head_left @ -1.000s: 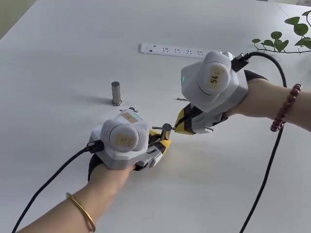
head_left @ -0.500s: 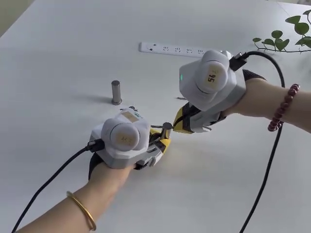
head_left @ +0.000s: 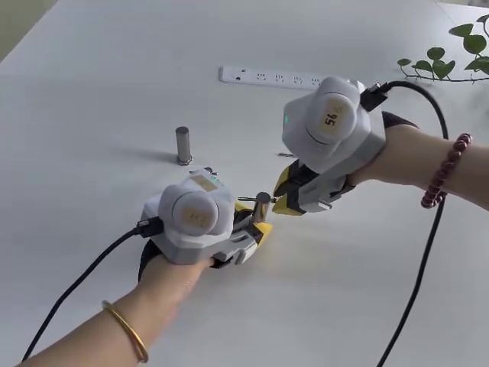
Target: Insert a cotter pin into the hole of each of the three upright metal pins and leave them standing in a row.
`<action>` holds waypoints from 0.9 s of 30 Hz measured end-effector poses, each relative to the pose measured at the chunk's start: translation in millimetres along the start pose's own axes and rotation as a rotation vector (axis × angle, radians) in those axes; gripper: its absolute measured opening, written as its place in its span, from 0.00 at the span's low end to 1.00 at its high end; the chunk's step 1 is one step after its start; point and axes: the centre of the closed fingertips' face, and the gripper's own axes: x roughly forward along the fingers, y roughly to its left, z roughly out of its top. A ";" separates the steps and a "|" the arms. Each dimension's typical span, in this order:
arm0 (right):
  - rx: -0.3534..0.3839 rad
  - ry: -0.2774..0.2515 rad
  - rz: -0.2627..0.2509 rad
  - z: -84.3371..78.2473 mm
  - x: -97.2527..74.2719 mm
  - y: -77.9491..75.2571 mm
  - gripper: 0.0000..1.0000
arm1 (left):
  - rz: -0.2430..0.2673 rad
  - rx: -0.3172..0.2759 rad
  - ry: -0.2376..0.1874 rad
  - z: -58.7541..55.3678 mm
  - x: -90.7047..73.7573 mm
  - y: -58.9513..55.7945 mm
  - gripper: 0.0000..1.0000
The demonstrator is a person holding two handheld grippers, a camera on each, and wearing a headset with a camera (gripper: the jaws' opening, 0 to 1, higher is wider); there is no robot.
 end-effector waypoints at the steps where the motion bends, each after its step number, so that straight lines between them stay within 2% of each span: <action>1: 0.005 -0.003 0.001 0.4 -0.4 0.2 0.11 | -0.001 -0.002 -0.001 0.5 -0.9 0.0 0.24; 4: 0.058 -0.043 0.007 5.3 0.7 -1.1 0.14 | -0.016 -0.046 -0.001 1.0 -4.8 -2.0 0.29; 8: 0.108 -0.080 0.018 11.8 -0.8 -0.7 0.18 | -0.005 -0.029 0.003 1.3 -13.6 -1.5 0.37; 14: 0.116 -0.099 0.016 18.0 1.1 -0.4 0.25 | 0.013 -0.019 -0.006 5.8 -27.9 2.9 0.47; 17: 0.132 -0.103 0.023 19.6 1.9 1.5 0.25 | 0.024 -0.040 -0.011 8.2 -34.4 6.0 0.52; 23: 0.149 -0.112 0.035 23.1 8.3 5.8 0.25 | 0.037 -0.044 -0.019 11.5 -53.7 11.4 0.61; 25: 0.142 -0.114 0.040 21.6 12.9 6.7 0.24 | 0.044 -0.069 -0.053 15.9 -58.8 13.6 0.64; 27: 0.139 -0.114 0.047 21.3 15.2 7.1 0.23 | 0.051 -0.074 -0.055 15.6 -64.7 16.5 0.66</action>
